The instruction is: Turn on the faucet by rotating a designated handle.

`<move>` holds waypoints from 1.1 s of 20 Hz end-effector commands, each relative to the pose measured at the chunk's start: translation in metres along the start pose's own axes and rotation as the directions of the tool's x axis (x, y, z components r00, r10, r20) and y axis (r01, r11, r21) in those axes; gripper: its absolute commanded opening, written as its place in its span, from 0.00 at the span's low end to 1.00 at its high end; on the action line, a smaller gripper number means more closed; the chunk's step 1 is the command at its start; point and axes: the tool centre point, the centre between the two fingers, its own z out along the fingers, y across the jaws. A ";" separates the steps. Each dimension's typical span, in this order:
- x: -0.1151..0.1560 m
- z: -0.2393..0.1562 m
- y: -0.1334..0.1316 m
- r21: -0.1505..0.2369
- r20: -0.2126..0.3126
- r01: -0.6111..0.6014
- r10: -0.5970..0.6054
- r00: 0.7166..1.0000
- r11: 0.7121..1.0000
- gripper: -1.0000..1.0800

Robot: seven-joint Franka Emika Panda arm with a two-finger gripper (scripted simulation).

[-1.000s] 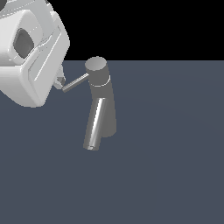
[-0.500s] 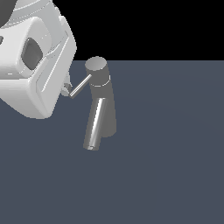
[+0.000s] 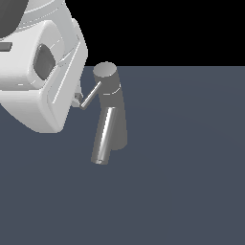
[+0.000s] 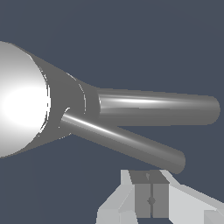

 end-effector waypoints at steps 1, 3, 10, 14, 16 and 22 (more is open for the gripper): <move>0.013 0.001 0.001 -0.002 -0.010 -0.014 0.014 1.000 1.000 0.00; 0.018 0.001 0.002 -0.003 -0.011 -0.015 0.015 1.000 1.000 0.00; 0.034 0.001 0.005 -0.006 -0.014 -0.019 0.019 1.000 1.000 0.00; 0.043 0.002 0.007 -0.008 -0.016 -0.021 0.021 1.000 1.000 0.00; 0.048 0.002 0.008 -0.009 -0.016 -0.022 0.022 1.000 1.000 0.00; 0.061 0.002 0.010 -0.011 -0.018 -0.025 0.024 1.000 1.000 0.00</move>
